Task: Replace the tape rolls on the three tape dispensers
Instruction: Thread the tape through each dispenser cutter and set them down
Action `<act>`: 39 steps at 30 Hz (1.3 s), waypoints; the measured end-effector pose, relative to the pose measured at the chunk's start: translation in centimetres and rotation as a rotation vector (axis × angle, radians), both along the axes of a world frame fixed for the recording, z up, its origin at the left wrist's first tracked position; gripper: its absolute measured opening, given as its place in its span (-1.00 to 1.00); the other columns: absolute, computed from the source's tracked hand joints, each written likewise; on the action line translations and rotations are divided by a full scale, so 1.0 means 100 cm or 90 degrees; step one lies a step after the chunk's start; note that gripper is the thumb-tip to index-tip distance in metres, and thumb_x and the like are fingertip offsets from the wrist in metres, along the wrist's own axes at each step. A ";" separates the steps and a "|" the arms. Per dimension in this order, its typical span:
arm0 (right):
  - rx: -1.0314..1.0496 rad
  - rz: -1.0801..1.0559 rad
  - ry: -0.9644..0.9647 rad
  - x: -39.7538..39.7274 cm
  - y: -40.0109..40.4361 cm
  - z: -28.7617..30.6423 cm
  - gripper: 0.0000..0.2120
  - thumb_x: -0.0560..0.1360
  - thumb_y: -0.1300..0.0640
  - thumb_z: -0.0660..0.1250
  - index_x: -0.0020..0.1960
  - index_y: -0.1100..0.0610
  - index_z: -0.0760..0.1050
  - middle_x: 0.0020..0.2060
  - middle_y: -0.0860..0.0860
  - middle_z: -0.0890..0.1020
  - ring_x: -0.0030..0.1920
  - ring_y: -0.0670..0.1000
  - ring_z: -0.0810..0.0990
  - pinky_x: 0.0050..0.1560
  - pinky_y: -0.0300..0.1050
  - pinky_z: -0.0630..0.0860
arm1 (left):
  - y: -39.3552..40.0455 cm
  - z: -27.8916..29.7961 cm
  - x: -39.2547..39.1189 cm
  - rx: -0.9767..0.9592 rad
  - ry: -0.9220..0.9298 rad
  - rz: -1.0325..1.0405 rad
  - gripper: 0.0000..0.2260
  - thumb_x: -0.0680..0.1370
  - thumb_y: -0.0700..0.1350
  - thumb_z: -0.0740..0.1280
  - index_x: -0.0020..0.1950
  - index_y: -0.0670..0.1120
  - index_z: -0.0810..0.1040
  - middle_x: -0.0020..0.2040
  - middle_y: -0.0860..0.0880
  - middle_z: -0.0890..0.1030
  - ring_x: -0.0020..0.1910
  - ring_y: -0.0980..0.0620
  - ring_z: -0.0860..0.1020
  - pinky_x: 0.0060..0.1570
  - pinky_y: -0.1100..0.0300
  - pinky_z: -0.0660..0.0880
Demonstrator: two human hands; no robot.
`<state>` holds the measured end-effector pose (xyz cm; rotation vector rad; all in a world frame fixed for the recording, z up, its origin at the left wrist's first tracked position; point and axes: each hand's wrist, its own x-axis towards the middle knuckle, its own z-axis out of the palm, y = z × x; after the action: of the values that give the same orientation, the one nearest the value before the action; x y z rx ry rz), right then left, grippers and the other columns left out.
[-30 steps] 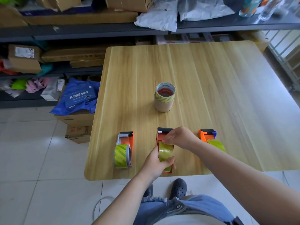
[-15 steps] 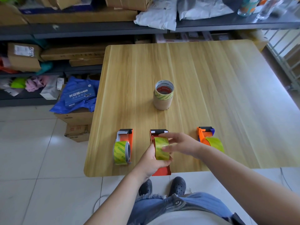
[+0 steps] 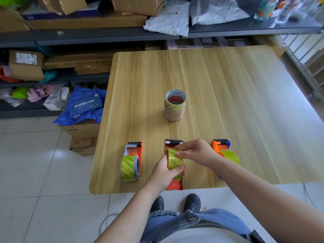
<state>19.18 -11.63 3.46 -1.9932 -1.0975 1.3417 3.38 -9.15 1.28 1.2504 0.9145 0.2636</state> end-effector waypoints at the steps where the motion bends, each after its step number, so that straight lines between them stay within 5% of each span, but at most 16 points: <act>1: 0.011 0.006 -0.015 0.002 0.000 0.003 -0.72 0.41 0.05 0.46 0.11 0.04 0.63 -0.03 -0.05 0.68 -0.04 -0.16 0.62 0.08 -0.25 0.52 | 0.000 0.000 0.001 0.004 0.000 0.003 -0.88 0.54 -0.16 0.32 0.06 -0.03 0.50 -0.23 0.01 0.66 -0.19 0.19 0.62 -0.10 0.34 0.50; 5: 0.042 0.085 -0.122 0.010 0.005 0.009 -0.78 0.39 0.09 0.48 0.03 0.07 0.67 -0.09 -0.10 0.68 -0.25 -0.33 0.56 -0.19 -0.55 0.38 | 0.001 -0.001 0.006 0.039 0.025 0.022 -0.92 0.55 -0.03 0.29 0.00 0.01 0.52 -0.20 0.03 0.63 -0.15 0.05 0.60 0.03 0.12 0.53; 10: 0.040 0.085 -0.169 0.011 0.011 0.012 -0.85 0.42 0.07 0.44 -0.05 0.08 0.69 -0.14 -0.02 0.71 -0.18 -0.13 0.58 -0.15 -0.35 0.46 | -0.004 0.003 0.008 0.062 0.021 0.002 -0.93 0.56 -0.07 0.28 -0.09 -0.05 0.48 -0.34 0.03 0.60 -0.35 0.12 0.57 -0.19 0.32 0.49; 17: 0.023 0.144 -0.175 0.011 0.015 0.014 -0.85 0.45 0.10 0.41 -0.02 0.09 0.68 -0.11 -0.02 0.71 -0.08 -0.08 0.63 -0.05 -0.26 0.52 | -0.003 0.003 0.008 0.066 0.034 -0.025 -0.92 0.56 -0.09 0.29 -0.13 -0.05 0.46 -0.38 0.05 0.58 -0.37 0.10 0.56 -0.10 0.16 0.52; 23: 0.055 0.074 -0.116 0.007 0.012 0.010 -0.83 0.44 0.09 0.43 0.01 0.10 0.67 -0.09 -0.03 0.70 -0.16 -0.15 0.59 -0.13 -0.43 0.49 | 0.001 0.004 0.004 0.055 0.020 0.044 -0.85 0.51 -0.03 0.33 -0.08 -0.11 0.52 -0.34 0.00 0.60 -0.39 0.07 0.58 -0.30 0.25 0.52; 25: 0.043 0.068 -0.062 0.007 0.009 0.010 -0.76 0.41 0.09 0.45 0.06 0.12 0.64 -0.04 -0.01 0.68 -0.10 -0.14 0.60 0.00 -0.35 0.52 | 0.004 0.005 0.004 0.063 0.018 0.076 -0.72 0.45 0.08 0.32 -0.10 -0.14 0.53 -0.38 0.00 0.59 -0.43 0.07 0.57 -0.34 0.24 0.51; 28: 0.018 0.050 -0.030 0.007 0.008 0.009 -0.72 0.39 0.10 0.48 0.08 0.12 0.63 -0.05 -0.04 0.66 -0.02 -0.09 0.62 0.13 -0.19 0.53 | 0.006 0.004 0.003 0.092 0.033 0.058 -0.74 0.41 0.08 0.37 -0.12 -0.11 0.54 -0.38 0.02 0.60 -0.42 0.08 0.57 -0.27 0.18 0.52; 33: 0.007 -0.012 -0.021 0.011 0.010 0.008 -0.83 0.42 0.08 0.44 -0.02 0.09 0.68 -0.09 -0.01 0.70 -0.06 -0.09 0.62 0.04 -0.21 0.53 | 0.006 0.007 0.000 0.049 0.045 0.005 -0.74 0.38 -0.23 0.47 0.00 -0.02 0.54 -0.15 -0.03 0.67 -0.19 0.08 0.63 -0.10 0.19 0.57; 36: 0.005 -0.015 -0.037 0.011 0.009 0.008 -0.84 0.43 0.06 0.43 -0.04 0.08 0.68 -0.13 -0.03 0.69 -0.09 -0.10 0.62 0.01 -0.21 0.53 | 0.004 0.008 -0.001 0.083 0.042 -0.007 -0.78 0.40 -0.22 0.47 -0.04 0.00 0.54 -0.18 -0.01 0.66 -0.21 0.10 0.63 -0.13 0.24 0.56; 39: 0.011 -0.034 -0.004 0.008 0.005 0.010 -0.81 0.43 0.07 0.44 0.02 0.09 0.66 -0.14 -0.07 0.67 -0.06 -0.10 0.63 0.05 -0.21 0.52 | 0.007 0.007 0.000 0.099 0.042 0.022 -0.84 0.40 -0.14 0.48 -0.11 0.04 0.56 -0.21 -0.04 0.67 -0.20 -0.06 0.64 -0.09 0.02 0.60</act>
<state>20.00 -11.15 4.45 -2.0018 -1.0478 1.2942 3.38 -8.50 1.94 1.3936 0.9881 0.3280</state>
